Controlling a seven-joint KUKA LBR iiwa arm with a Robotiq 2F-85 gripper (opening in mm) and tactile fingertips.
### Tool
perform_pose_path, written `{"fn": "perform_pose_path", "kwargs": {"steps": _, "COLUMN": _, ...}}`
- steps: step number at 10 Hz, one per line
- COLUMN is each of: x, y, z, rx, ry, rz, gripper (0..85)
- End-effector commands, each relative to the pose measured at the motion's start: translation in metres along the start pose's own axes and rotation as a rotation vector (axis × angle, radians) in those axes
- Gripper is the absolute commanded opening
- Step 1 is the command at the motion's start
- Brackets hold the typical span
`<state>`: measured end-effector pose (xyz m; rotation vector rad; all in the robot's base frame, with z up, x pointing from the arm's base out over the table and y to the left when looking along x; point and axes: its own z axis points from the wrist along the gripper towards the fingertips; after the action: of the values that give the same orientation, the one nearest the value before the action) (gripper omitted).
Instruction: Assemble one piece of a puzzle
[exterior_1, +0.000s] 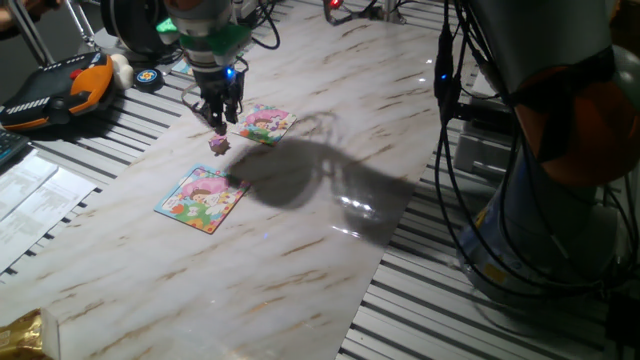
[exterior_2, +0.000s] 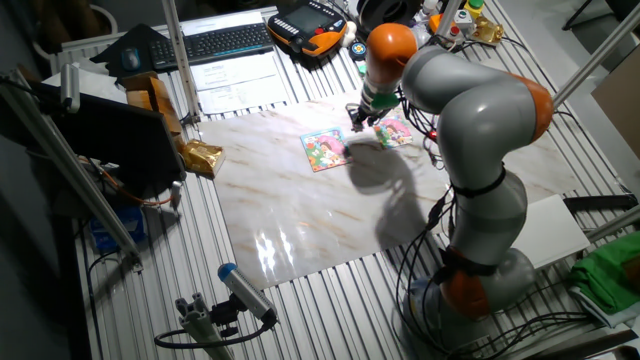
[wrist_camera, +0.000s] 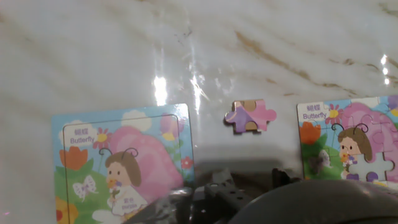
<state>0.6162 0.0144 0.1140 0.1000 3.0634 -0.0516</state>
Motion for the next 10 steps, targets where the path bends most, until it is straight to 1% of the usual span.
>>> {"fn": "perform_pose_path", "kwargs": {"steps": 1, "x": -0.003, "y": 0.0, "z": 0.004, "rx": -0.004, "ry": -0.005, "rz": 0.001, "gripper": 44.3}}
{"fn": "perform_pose_path", "kwargs": {"steps": 2, "x": -0.008, "y": 0.0, "z": 0.013, "rx": -0.02, "ry": -0.01, "rz": -0.001, "gripper": 46.3}}
{"fn": "perform_pose_path", "kwargs": {"steps": 3, "x": -0.011, "y": 0.0, "z": 0.019, "rx": -0.033, "ry": -0.021, "rz": 0.002, "gripper": 46.3}}
{"fn": "perform_pose_path", "kwargs": {"steps": 4, "x": -0.014, "y": 0.001, "z": 0.024, "rx": -0.035, "ry": -0.032, "rz": 0.002, "gripper": 46.7}}
{"fn": "perform_pose_path", "kwargs": {"steps": 5, "x": -0.016, "y": 0.001, "z": 0.027, "rx": -0.034, "ry": -0.028, "rz": -0.006, "gripper": 50.0}}
{"fn": "perform_pose_path", "kwargs": {"steps": 6, "x": -0.018, "y": 0.0, "z": 0.029, "rx": -0.033, "ry": -0.019, "rz": -0.015, "gripper": 57.7}}
{"fn": "perform_pose_path", "kwargs": {"steps": 8, "x": -0.023, "y": -0.002, "z": 0.033, "rx": -0.028, "ry": -0.013, "rz": -0.024, "gripper": 64.3}}
{"fn": "perform_pose_path", "kwargs": {"steps": 9, "x": -0.026, "y": -0.002, "z": 0.038, "rx": -0.034, "ry": -0.011, "rz": -0.031, "gripper": 64.3}}
{"fn": "perform_pose_path", "kwargs": {"steps": 10, "x": -0.029, "y": -0.003, "z": 0.043, "rx": -0.039, "ry": -0.019, "rz": -0.033, "gripper": 64.3}}
